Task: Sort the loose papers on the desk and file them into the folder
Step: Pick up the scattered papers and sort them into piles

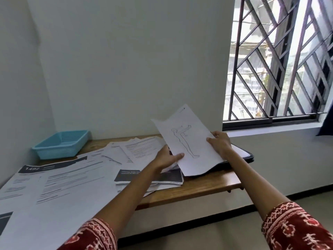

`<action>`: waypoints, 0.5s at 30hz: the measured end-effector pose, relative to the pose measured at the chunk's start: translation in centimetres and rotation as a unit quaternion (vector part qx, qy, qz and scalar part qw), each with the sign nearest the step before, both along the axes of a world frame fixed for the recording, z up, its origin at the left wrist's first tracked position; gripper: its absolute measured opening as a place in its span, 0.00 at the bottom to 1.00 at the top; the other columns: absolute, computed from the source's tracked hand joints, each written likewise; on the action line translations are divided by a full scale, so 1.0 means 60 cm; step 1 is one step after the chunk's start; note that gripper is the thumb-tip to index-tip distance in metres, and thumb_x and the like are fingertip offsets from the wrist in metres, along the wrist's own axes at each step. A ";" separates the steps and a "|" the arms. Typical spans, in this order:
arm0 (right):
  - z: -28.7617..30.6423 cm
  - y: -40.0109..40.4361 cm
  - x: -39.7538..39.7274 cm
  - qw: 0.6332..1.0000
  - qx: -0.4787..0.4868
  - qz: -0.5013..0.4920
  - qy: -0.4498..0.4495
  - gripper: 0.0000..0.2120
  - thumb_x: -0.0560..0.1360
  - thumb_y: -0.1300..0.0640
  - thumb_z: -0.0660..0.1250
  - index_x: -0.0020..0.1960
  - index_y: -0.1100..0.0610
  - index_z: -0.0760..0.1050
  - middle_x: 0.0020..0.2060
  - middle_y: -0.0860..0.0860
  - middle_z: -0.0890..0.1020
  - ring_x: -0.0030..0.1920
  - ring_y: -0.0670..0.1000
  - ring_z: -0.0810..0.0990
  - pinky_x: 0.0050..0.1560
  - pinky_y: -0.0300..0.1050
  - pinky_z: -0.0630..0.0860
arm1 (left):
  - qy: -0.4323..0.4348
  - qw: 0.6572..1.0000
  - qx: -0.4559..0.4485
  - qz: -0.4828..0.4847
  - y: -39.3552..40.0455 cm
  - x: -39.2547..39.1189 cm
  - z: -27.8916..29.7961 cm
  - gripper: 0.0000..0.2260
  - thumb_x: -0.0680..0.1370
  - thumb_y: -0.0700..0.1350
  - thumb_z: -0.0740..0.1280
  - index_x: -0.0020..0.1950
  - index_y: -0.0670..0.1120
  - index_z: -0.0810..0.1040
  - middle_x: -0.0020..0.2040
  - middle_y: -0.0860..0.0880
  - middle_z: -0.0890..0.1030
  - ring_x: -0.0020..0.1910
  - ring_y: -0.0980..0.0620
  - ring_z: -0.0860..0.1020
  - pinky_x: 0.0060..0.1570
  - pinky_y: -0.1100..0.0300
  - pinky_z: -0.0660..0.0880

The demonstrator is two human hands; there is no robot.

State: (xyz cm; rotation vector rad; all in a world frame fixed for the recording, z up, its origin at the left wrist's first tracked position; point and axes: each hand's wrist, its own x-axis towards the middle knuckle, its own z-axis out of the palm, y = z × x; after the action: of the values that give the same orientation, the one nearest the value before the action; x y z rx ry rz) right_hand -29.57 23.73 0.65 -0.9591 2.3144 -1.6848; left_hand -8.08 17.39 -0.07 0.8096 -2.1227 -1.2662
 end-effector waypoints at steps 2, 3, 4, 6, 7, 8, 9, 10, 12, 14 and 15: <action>-0.021 0.015 -0.018 0.999 0.046 -0.018 0.021 0.11 0.73 0.60 0.69 0.55 0.57 0.79 0.49 0.53 0.80 0.51 0.57 0.79 0.49 0.44 0.73 | -0.037 0.999 -0.019 0.008 0.000 -0.022 -0.022 0.23 0.76 0.46 0.68 0.68 0.43 0.66 0.66 0.45 0.73 0.64 0.46 0.72 0.62 0.56 0.70; -0.032 0.018 -0.024 0.998 0.055 -0.026 0.026 0.12 0.73 0.60 0.69 0.56 0.58 0.78 0.50 0.54 0.80 0.51 0.57 0.79 0.48 0.43 0.72 | -0.051 0.998 -0.024 0.008 -0.004 -0.029 -0.031 0.23 0.76 0.46 0.68 0.69 0.43 0.66 0.67 0.45 0.73 0.64 0.46 0.72 0.63 0.55 0.70; -0.040 0.021 -0.031 0.997 0.058 -0.033 0.032 0.12 0.73 0.60 0.68 0.56 0.57 0.78 0.51 0.54 0.81 0.50 0.56 0.79 0.46 0.43 0.71 | -0.061 0.998 -0.030 0.008 -0.005 -0.035 -0.038 0.23 0.76 0.45 0.68 0.68 0.43 0.66 0.67 0.44 0.73 0.64 0.46 0.72 0.63 0.55 0.70; -0.049 0.019 -0.039 0.997 0.055 -0.041 0.040 0.10 0.73 0.60 0.67 0.54 0.56 0.78 0.50 0.54 0.82 0.47 0.55 0.78 0.44 0.42 0.70 | -0.070 0.997 -0.040 0.022 -0.012 -0.042 -0.045 0.23 0.75 0.43 0.69 0.68 0.41 0.66 0.66 0.43 0.73 0.63 0.46 0.73 0.62 0.54 0.71; -0.049 0.016 -0.041 0.997 0.052 -0.043 0.042 0.10 0.73 0.60 0.67 0.53 0.56 0.79 0.49 0.54 0.82 0.46 0.55 0.78 0.44 0.42 0.70 | -0.068 0.996 -0.039 0.030 -0.016 -0.044 -0.047 0.23 0.75 0.42 0.70 0.67 0.41 0.66 0.65 0.43 0.73 0.62 0.46 0.74 0.62 0.53 0.71; -0.049 0.013 -0.042 0.997 0.049 -0.044 0.042 0.09 0.73 0.60 0.67 0.53 0.56 0.79 0.49 0.53 0.82 0.45 0.55 0.77 0.44 0.42 0.70 | -0.066 0.997 -0.035 0.035 -0.019 -0.045 -0.048 0.23 0.74 0.41 0.70 0.67 0.41 0.67 0.65 0.43 0.74 0.61 0.46 0.74 0.62 0.53 0.72; -0.048 0.010 -0.042 0.997 0.047 -0.043 0.042 0.09 0.73 0.60 0.67 0.53 0.55 0.78 0.48 0.53 0.82 0.45 0.54 0.77 0.44 0.42 0.69 | -0.062 0.997 -0.029 0.037 -0.023 -0.045 -0.050 0.23 0.74 0.41 0.70 0.66 0.41 0.67 0.64 0.43 0.74 0.61 0.46 0.75 0.61 0.53 0.72; -0.048 0.008 -0.041 0.997 0.043 -0.041 0.041 0.09 0.73 0.60 0.67 0.52 0.55 0.78 0.48 0.53 0.81 0.45 0.54 0.77 0.44 0.42 0.69 | -0.060 0.997 -0.023 0.038 -0.025 -0.044 -0.051 0.23 0.74 0.40 0.70 0.66 0.41 0.67 0.64 0.43 0.75 0.60 0.46 0.75 0.61 0.52 0.73; -0.049 0.006 -0.039 0.998 0.029 -0.040 0.037 0.07 0.73 0.60 0.67 0.51 0.55 0.78 0.47 0.52 0.81 0.44 0.54 0.77 0.43 0.42 0.68 | -0.047 0.998 -0.011 0.036 -0.028 -0.041 -0.051 0.23 0.73 0.39 0.70 0.66 0.41 0.67 0.63 0.42 0.75 0.60 0.46 0.75 0.61 0.51 0.73; -0.050 0.004 -0.035 0.999 0.001 -0.042 0.030 0.05 0.73 0.61 0.67 0.48 0.54 0.76 0.46 0.53 0.81 0.44 0.55 0.77 0.43 0.42 0.68 | -0.027 0.999 0.007 0.035 -0.030 -0.039 -0.050 0.24 0.73 0.37 0.70 0.66 0.41 0.67 0.63 0.42 0.75 0.60 0.45 0.75 0.60 0.49 0.74; -0.047 0.004 -0.032 0.998 -0.016 -0.046 0.032 0.05 0.73 0.61 0.67 0.48 0.55 0.76 0.46 0.54 0.81 0.43 0.55 0.77 0.42 0.42 0.68 | -0.016 0.999 0.015 0.038 -0.030 -0.038 -0.048 0.23 0.73 0.36 0.69 0.67 0.41 0.66 0.63 0.42 0.75 0.60 0.45 0.75 0.59 0.49 0.74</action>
State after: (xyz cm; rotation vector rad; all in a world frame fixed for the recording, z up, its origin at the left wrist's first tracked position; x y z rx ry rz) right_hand -31.50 23.98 -2.16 -0.9400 2.4149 -1.7543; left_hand -10.33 15.58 -2.98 0.9204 -2.0808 -1.2558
